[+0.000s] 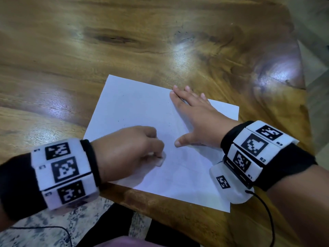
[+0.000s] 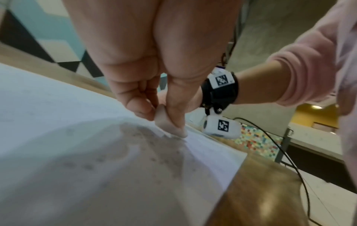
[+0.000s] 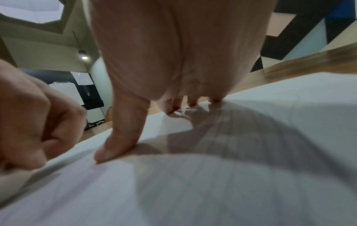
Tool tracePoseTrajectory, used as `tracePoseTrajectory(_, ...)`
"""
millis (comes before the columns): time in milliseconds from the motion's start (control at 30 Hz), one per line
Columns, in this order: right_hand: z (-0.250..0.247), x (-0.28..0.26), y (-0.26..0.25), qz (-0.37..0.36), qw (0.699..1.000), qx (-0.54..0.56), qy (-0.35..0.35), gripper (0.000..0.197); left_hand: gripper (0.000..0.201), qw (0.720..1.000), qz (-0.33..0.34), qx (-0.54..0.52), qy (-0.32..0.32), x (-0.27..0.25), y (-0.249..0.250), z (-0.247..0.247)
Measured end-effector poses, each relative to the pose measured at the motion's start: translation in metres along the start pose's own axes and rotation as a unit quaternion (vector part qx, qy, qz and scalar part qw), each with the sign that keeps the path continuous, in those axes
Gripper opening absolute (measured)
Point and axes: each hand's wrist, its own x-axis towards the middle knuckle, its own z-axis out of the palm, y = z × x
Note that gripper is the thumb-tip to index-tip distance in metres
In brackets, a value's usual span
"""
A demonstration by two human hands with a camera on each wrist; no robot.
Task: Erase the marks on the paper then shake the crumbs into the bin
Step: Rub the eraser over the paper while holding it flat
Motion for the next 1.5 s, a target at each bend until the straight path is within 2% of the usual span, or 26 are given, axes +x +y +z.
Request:
tracePoseTrajectory(33, 0.000, 0.000, 0.000, 0.000, 1.000, 0.000, 0.000, 0.118, 0.014, 1.000, 0.006, 0.013, 0.006, 0.002, 0.002, 0.004)
tracePoseTrajectory(100, 0.001, 0.001, 0.000, 0.000, 1.000, -0.003, 0.001, 0.118, 0.012, 0.999, 0.016, 0.033, -0.025, -0.001, 0.008, 0.010)
tracePoseTrajectory(200, 0.001, 0.000, 0.001, 0.000, 1.000, -0.008, 0.002, 0.118, 0.028, 0.993, 0.023, 0.057, -0.097, -0.010, 0.011, 0.010)
tracePoseTrajectory(267, 0.001, 0.000, -0.001, 0.000, 1.000, -0.012, -0.001, 0.118, 0.023, 0.990, 0.033, 0.077, -0.116, -0.012, 0.012, 0.007)
tracePoseTrajectory(367, 0.000, -0.005, 0.004, 0.014, 0.999, -0.044, 0.003, 0.116, 0.022, 0.991, 0.029, 0.085, -0.103, -0.013, 0.013, 0.009)
tracePoseTrajectory(467, -0.001, -0.020, 0.021, 0.057, 0.998, -0.028, 0.003, 0.114, 0.017, 0.993, 0.013, 0.074, -0.087, -0.016, 0.009, 0.013)
tracePoseTrajectory(567, 0.000, -0.035, 0.034, 0.075, 0.997, 0.003, 0.000, 0.114, 0.014, 0.995, -0.034, -0.023, -0.096, -0.009, 0.007, 0.011)
tracePoseTrajectory(667, 0.003, -0.038, 0.035, 0.067, 0.998, 0.011, 0.001, 0.110, 0.022, 0.993, -0.065, -0.083, -0.054, 0.012, 0.000, -0.007)
tracePoseTrajectory(733, 0.003, -0.037, 0.032, 0.066, 0.998, 0.004, 0.002, 0.107, 0.017, 0.994, -0.085, -0.061, 0.031, 0.032, -0.007, -0.025)
tracePoseTrajectory(833, 0.002, -0.036, 0.025, 0.086, 0.996, 0.003, 0.009, 0.104, 0.007, 0.974, -0.168, -0.033, 0.145, 0.063, -0.014, -0.050)
tracePoseTrajectory(900, 0.003, -0.035, 0.018, 0.102, 0.995, -0.001, 0.015, 0.103, 0.010, 0.961, -0.215, -0.046, 0.170, 0.081, -0.016, -0.056)
tracePoseTrajectory(1000, 0.006, -0.033, 0.013, 0.116, 0.993, -0.014, 0.023, 0.105, 0.013, 0.954, -0.236, -0.044, 0.183, 0.096, -0.014, -0.052)
tracePoseTrajectory(1100, 0.007, -0.033, 0.012, 0.120, 0.992, -0.019, 0.021, 0.106, 0.011, 0.953, -0.219, -0.058, 0.203, 0.091, -0.011, -0.041)
tracePoseTrajectory(1233, 0.007, -0.034, 0.012, 0.120, 0.992, -0.031, 0.015, 0.104, 0.010, 0.969, -0.194, -0.074, 0.132, 0.083, -0.001, -0.033)
tracePoseTrajectory(1367, 0.008, -0.034, 0.012, 0.120, 0.992, -0.043, 0.017, 0.104, 0.013, 0.951, -0.232, -0.057, 0.198, 0.096, -0.007, -0.046)
tracePoseTrajectory(1400, 0.008, -0.034, 0.012, 0.119, 0.992, -0.043, 0.016, 0.104, 0.012, 0.950, -0.234, -0.058, 0.197, 0.096, -0.006, -0.046)
tracePoseTrajectory(1500, 0.008, -0.033, 0.013, 0.118, 0.992, -0.037, 0.015, 0.104, 0.018, 0.973, -0.191, -0.053, 0.115, 0.087, 0.006, -0.033)
